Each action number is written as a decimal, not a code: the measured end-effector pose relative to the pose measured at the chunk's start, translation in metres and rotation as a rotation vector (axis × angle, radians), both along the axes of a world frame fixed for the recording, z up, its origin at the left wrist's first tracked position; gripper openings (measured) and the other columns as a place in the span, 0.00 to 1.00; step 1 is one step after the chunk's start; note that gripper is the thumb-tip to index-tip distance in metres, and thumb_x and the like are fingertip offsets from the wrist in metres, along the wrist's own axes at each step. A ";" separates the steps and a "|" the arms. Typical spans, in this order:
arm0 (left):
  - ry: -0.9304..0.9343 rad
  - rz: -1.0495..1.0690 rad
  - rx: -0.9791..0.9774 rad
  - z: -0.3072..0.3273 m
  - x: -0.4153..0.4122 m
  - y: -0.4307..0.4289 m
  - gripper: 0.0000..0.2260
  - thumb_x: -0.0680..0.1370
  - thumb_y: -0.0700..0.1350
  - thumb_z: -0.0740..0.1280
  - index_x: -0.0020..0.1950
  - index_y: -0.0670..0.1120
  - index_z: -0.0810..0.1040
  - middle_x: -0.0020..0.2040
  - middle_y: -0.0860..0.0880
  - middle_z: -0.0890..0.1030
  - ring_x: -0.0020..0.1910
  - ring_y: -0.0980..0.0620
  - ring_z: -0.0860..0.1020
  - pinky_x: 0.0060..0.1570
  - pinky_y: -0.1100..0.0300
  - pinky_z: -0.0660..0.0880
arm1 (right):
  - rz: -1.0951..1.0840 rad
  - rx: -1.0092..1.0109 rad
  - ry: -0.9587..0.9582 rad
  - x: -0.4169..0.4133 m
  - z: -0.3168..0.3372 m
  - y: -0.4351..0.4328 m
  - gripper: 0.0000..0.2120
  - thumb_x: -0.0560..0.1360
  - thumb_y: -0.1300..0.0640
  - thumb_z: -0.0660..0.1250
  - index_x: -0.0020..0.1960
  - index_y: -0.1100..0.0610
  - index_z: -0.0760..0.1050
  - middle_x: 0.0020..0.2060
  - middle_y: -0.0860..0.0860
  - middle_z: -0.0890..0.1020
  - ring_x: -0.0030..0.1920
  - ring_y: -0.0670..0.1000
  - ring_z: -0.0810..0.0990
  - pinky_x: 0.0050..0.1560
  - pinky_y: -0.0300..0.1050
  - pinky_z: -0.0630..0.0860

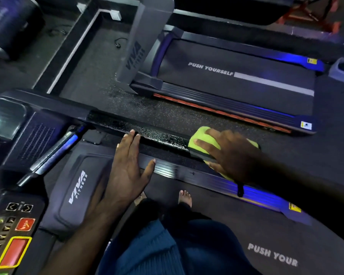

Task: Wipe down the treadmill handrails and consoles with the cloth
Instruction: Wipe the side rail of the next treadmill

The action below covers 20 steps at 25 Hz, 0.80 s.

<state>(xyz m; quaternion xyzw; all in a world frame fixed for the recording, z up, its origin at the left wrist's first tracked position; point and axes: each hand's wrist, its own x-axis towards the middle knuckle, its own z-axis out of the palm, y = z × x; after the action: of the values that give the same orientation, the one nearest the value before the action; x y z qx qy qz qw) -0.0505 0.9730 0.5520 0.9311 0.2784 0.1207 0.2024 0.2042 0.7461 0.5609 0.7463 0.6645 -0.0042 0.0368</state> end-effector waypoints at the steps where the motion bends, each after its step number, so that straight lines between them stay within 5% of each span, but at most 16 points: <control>1: -0.001 0.021 0.007 0.002 -0.003 0.002 0.37 0.80 0.59 0.64 0.81 0.38 0.64 0.83 0.41 0.62 0.82 0.40 0.61 0.79 0.39 0.62 | 0.003 0.013 -0.022 -0.004 0.001 0.012 0.32 0.85 0.36 0.54 0.84 0.49 0.55 0.78 0.63 0.65 0.57 0.64 0.75 0.52 0.58 0.76; 5: 0.035 0.105 -0.018 -0.005 -0.014 0.008 0.37 0.80 0.60 0.63 0.82 0.37 0.64 0.83 0.40 0.63 0.82 0.40 0.61 0.80 0.41 0.60 | 0.085 0.048 -0.007 -0.023 0.004 0.086 0.31 0.86 0.38 0.52 0.82 0.55 0.58 0.78 0.63 0.64 0.61 0.62 0.73 0.53 0.59 0.75; 10: 0.003 0.157 -0.012 -0.007 -0.041 0.020 0.37 0.80 0.59 0.64 0.80 0.36 0.65 0.82 0.38 0.64 0.81 0.39 0.62 0.81 0.45 0.58 | 0.163 0.028 0.017 -0.014 0.005 0.072 0.30 0.83 0.38 0.56 0.80 0.53 0.62 0.78 0.64 0.63 0.61 0.64 0.74 0.54 0.59 0.76; 15: 0.018 0.201 -0.001 -0.015 -0.059 0.037 0.36 0.79 0.58 0.65 0.79 0.34 0.66 0.80 0.36 0.67 0.80 0.38 0.64 0.81 0.59 0.51 | 0.198 0.085 -0.016 -0.046 0.003 0.175 0.29 0.83 0.42 0.59 0.78 0.56 0.62 0.77 0.66 0.64 0.61 0.66 0.73 0.53 0.63 0.76; 20: 0.005 0.272 -0.045 -0.006 -0.067 0.059 0.37 0.80 0.59 0.63 0.80 0.36 0.65 0.81 0.38 0.66 0.81 0.39 0.63 0.81 0.64 0.46 | 0.212 0.051 -0.057 -0.049 0.002 0.171 0.30 0.83 0.41 0.59 0.79 0.55 0.64 0.77 0.66 0.65 0.59 0.65 0.74 0.51 0.58 0.73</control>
<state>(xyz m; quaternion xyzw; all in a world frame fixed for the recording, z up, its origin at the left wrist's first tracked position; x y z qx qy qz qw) -0.1177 1.0323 0.5465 0.8802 0.4053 0.1386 0.2042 0.1549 0.9175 0.5633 0.6723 0.7383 0.0382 0.0370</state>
